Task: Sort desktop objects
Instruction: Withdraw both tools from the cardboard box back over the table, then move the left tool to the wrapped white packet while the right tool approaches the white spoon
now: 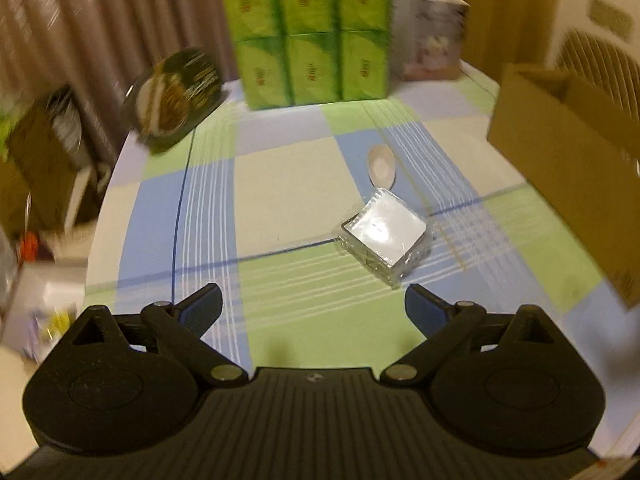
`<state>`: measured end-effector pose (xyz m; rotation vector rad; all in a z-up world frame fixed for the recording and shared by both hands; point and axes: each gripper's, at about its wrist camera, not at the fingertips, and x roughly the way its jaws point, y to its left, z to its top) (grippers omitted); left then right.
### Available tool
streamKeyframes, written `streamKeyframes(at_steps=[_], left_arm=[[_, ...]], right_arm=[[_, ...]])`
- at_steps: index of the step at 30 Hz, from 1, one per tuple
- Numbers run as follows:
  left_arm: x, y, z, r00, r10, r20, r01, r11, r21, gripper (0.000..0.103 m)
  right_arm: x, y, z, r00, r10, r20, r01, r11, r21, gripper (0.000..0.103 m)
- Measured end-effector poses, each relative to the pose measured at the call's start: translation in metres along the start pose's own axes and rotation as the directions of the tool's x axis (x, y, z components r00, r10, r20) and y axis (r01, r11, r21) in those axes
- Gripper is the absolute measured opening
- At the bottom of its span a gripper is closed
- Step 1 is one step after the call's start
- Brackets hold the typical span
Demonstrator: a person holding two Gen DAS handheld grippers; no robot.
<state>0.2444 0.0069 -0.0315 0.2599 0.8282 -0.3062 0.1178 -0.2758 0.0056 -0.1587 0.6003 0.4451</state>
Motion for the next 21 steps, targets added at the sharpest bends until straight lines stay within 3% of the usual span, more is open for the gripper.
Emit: streamKeyframes(at_steps=[7,14,21], left_arm=[[0.032,-0.007,0.003,0.995,-0.088,-0.042,0.094,0.979,0.182,0.096],[0.066,-0.002,0.008,0.982,-0.176,-0.061,0.185,0.959,0.215,0.096],[0.083,-0.018,0.018,0.974,-0.221,-0.046,0.222,0.909,0.352,0.096]], right_arm=[[0.035,0.013,-0.001,0.998,0.037,-0.042,-0.04,0.997,-0.073,0.101],[0.079,0.012,0.008,0.995,0.05,-0.087,-0.059,0.992,-0.11,0.101],[0.125,0.007,0.026,0.984,0.075,-0.162,-0.111,0.967,-0.23,0.101]])
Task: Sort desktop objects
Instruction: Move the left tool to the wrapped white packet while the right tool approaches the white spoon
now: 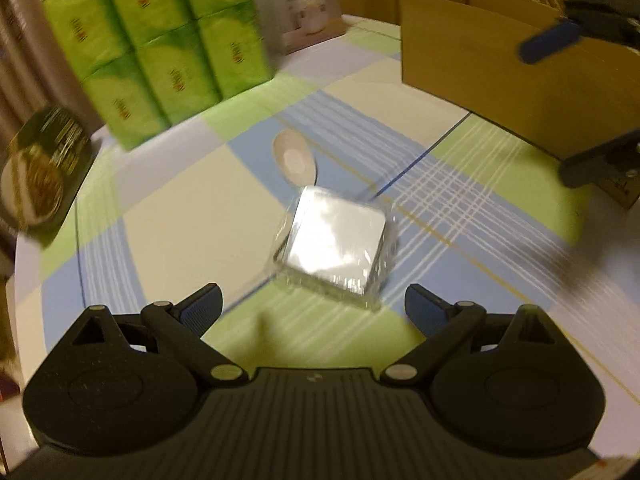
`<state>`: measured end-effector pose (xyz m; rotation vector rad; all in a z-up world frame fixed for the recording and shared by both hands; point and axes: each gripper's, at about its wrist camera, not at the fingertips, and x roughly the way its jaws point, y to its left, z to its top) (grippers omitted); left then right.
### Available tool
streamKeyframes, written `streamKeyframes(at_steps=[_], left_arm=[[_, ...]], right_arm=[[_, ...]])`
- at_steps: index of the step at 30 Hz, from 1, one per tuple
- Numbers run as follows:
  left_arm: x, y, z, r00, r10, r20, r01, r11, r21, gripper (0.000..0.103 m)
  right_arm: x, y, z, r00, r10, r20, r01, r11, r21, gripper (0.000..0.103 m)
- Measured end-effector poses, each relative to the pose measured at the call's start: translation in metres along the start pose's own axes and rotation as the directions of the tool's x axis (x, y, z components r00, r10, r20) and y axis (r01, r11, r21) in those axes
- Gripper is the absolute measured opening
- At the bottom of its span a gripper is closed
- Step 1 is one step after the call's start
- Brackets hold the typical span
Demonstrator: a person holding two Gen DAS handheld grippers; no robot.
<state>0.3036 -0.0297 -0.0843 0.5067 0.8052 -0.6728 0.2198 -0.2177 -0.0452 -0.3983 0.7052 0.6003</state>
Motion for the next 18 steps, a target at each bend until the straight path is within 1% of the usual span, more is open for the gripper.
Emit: streamKeyframes(at_steps=[4,9,12,15,17,18], left_arm=[[0.018,0.0,0.008,1.0,-0.012,-0.006,0.013,0.999,0.053,0.096],[0.038,0.001,0.012,0.999,-0.045,-0.02,0.046,0.995,0.084,0.096],[0.045,0.002,0.014,0.998,-0.064,-0.021,0.066,0.994,0.085,0.096],[0.053,0.003,0.015,0.997,-0.076,-0.025,0.078,0.993,0.083,0.095],[0.057,0.005,0.016,0.996,-0.089,-0.028,0.091,0.993,0.073,0.093],[0.059,0.006,0.016,0.995,-0.098,-0.029,0.1,0.993,0.068,0.09]], right_arm=[[0.021,0.0,0.01,0.998,0.026,-0.053,-0.033,0.992,-0.119,0.101],[0.045,-0.004,0.016,0.992,0.065,-0.108,-0.084,0.981,-0.172,0.1],[0.057,-0.002,0.019,0.987,0.068,-0.145,-0.103,0.963,-0.25,0.099],[0.066,0.002,0.023,0.984,0.057,-0.171,-0.114,0.931,-0.346,0.098],[0.073,0.001,0.026,0.982,0.052,-0.184,-0.12,0.916,-0.383,0.097],[0.076,0.0,0.027,0.98,0.052,-0.191,-0.125,0.911,-0.393,0.097]])
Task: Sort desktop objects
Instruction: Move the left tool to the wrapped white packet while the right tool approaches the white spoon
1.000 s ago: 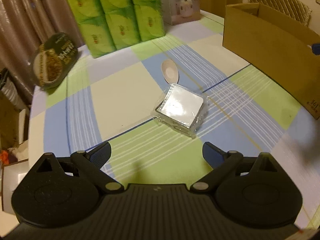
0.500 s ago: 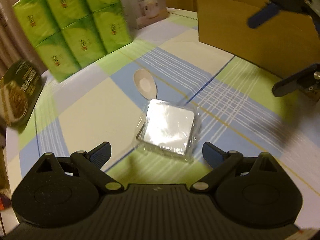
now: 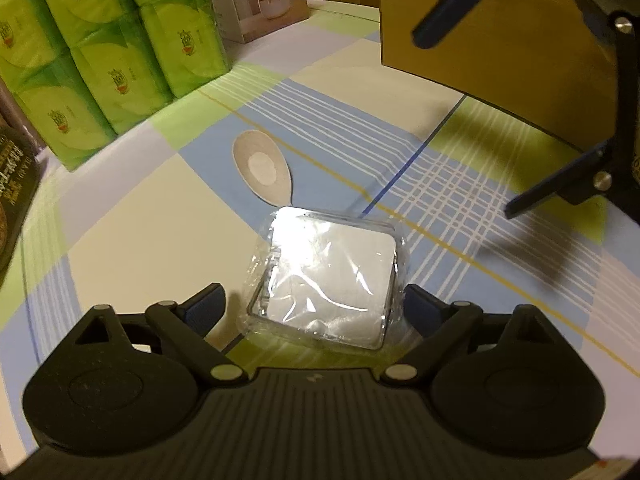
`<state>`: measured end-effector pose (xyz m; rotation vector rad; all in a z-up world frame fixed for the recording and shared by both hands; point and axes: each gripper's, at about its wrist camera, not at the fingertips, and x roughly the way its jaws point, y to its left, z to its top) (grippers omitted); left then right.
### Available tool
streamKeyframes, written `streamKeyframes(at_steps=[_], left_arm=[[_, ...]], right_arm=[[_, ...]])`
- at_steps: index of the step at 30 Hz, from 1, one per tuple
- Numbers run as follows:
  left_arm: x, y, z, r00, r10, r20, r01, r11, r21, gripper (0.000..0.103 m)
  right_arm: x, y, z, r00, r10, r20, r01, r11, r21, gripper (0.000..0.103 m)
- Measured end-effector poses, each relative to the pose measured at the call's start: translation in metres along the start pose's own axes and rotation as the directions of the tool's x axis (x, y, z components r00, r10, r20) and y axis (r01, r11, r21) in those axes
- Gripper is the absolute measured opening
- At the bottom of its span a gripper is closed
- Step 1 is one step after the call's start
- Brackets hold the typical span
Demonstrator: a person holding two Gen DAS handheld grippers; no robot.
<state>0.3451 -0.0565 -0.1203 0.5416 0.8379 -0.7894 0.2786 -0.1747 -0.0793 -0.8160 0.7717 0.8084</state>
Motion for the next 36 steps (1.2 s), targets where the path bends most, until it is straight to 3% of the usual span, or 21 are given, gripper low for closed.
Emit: streamKeyframes(at_steps=[4,7,11,15,20,25,29,32,36], left_arm=[[-0.001,0.003,0.0,0.999,-0.031,0.009,0.031,0.999,-0.015,0.075],[-0.005,0.005,-0.001,0.999,-0.037,0.009,0.037,0.999,0.002,0.072],[-0.013,0.012,-0.006,1.0,-0.03,0.003,0.029,0.999,0.021,0.072],[-0.025,0.022,-0.012,1.0,0.01,0.009,-0.01,1.0,0.024,0.072],[-0.035,0.032,-0.021,0.998,0.058,0.01,-0.058,0.998,0.035,0.072],[-0.035,0.041,-0.024,0.998,0.061,0.016,-0.061,0.998,0.01,0.072],[-0.036,0.048,-0.026,0.998,0.06,0.03,-0.06,0.998,-0.017,0.072],[-0.038,0.05,-0.026,0.998,0.057,0.04,-0.056,0.998,-0.028,0.072],[-0.038,0.05,-0.028,0.997,0.056,0.047,-0.054,0.998,-0.033,0.072]], right_arm=[[0.012,-0.01,0.005,1.0,0.012,-0.02,-0.012,1.0,-0.02,0.096],[0.02,-0.013,0.011,0.999,0.022,-0.041,-0.025,0.997,-0.073,0.094],[0.033,-0.005,0.018,0.996,0.01,-0.09,-0.032,0.969,-0.246,0.093],[0.045,0.003,0.02,0.995,-0.018,-0.103,-0.03,0.895,-0.446,0.092],[0.064,0.007,0.02,0.994,-0.07,-0.081,0.0,0.758,-0.653,0.092],[0.085,-0.001,0.03,0.991,-0.113,-0.069,0.025,0.67,-0.742,0.077],[0.097,-0.002,0.039,0.988,-0.105,-0.11,-0.027,0.595,-0.804,0.073],[0.106,-0.004,0.048,0.985,-0.077,-0.156,-0.086,0.563,-0.822,0.067],[0.118,-0.01,0.061,0.973,-0.021,-0.228,-0.177,0.565,-0.806,0.064]])
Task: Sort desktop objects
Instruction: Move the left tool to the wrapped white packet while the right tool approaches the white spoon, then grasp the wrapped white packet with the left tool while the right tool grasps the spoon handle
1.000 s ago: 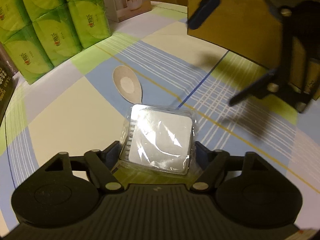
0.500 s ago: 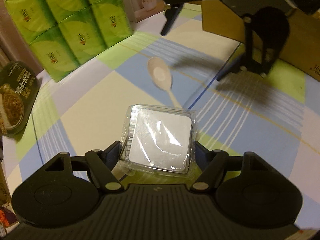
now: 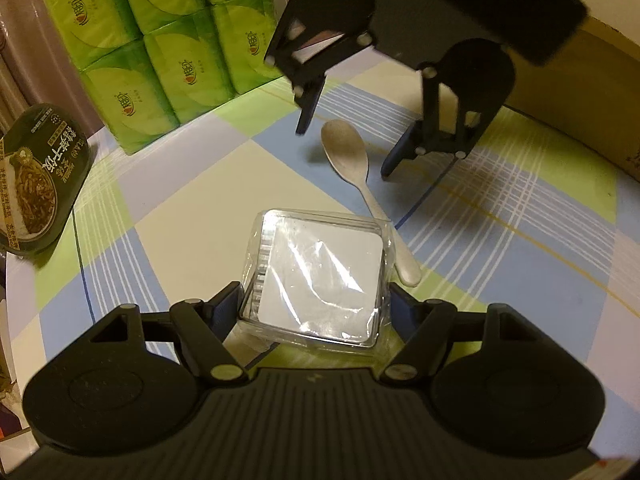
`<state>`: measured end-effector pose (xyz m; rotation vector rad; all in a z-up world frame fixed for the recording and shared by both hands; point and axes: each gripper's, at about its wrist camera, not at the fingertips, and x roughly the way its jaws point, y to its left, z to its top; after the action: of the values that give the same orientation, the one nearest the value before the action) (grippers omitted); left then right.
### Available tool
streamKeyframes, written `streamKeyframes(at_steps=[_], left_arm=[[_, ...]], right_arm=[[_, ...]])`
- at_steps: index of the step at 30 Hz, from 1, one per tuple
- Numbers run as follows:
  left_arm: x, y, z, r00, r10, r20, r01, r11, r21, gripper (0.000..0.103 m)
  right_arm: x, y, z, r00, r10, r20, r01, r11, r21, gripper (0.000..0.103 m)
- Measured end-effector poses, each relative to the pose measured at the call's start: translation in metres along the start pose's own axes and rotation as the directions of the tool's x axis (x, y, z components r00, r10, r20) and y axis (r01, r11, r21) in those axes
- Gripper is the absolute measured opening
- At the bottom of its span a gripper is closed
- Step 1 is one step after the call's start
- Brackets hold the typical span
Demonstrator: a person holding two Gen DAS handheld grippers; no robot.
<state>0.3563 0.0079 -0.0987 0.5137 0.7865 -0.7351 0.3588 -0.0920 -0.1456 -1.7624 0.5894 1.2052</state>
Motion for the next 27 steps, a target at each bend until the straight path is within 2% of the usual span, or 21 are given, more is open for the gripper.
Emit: streamKeyframes(at_steps=[3,6,9,12,13,18,22,25,27], left_arm=[[0.0,0.0,-0.001,1.0,0.0,0.004,0.0,1.0,-0.009,0.072],[0.0,-0.001,-0.001,1.0,-0.009,0.009,0.009,1.0,-0.011,0.072],[0.0,-0.004,-0.003,1.0,-0.012,0.01,0.012,1.0,-0.006,0.072],[0.0,-0.005,-0.004,1.0,-0.013,0.007,0.013,1.0,-0.008,0.072],[0.0,-0.006,-0.004,1.0,-0.013,0.006,0.013,1.0,-0.008,0.072],[-0.006,-0.012,-0.003,1.0,-0.015,0.012,0.015,1.0,-0.014,0.072],[-0.014,-0.024,0.001,0.999,-0.028,0.027,0.029,0.999,-0.032,0.072],[-0.019,-0.042,0.004,0.998,-0.05,0.03,0.051,0.998,-0.041,0.072],[-0.022,-0.059,0.004,0.998,-0.066,0.021,0.067,0.997,-0.037,0.072]], right_arm=[[0.004,-0.016,0.001,0.998,0.058,-0.008,-0.058,0.997,0.053,0.063],[0.008,-0.031,-0.005,0.992,0.127,-0.005,-0.124,0.978,0.169,0.056],[0.008,-0.039,-0.014,0.985,0.172,0.015,-0.169,0.943,0.286,0.041],[0.008,-0.033,-0.019,0.977,0.214,0.013,-0.205,0.912,0.356,0.007],[0.007,-0.028,-0.02,0.979,0.205,0.002,-0.191,0.913,0.361,0.007],[-0.006,-0.009,-0.031,0.97,0.241,0.044,-0.231,0.842,0.487,0.007],[-0.029,0.013,-0.043,0.972,0.217,0.092,-0.225,0.738,0.636,0.006],[-0.049,0.04,-0.047,0.973,0.193,0.123,-0.223,0.68,0.699,0.006],[-0.064,0.062,-0.05,0.973,0.176,0.151,-0.229,0.619,0.751,0.005]])
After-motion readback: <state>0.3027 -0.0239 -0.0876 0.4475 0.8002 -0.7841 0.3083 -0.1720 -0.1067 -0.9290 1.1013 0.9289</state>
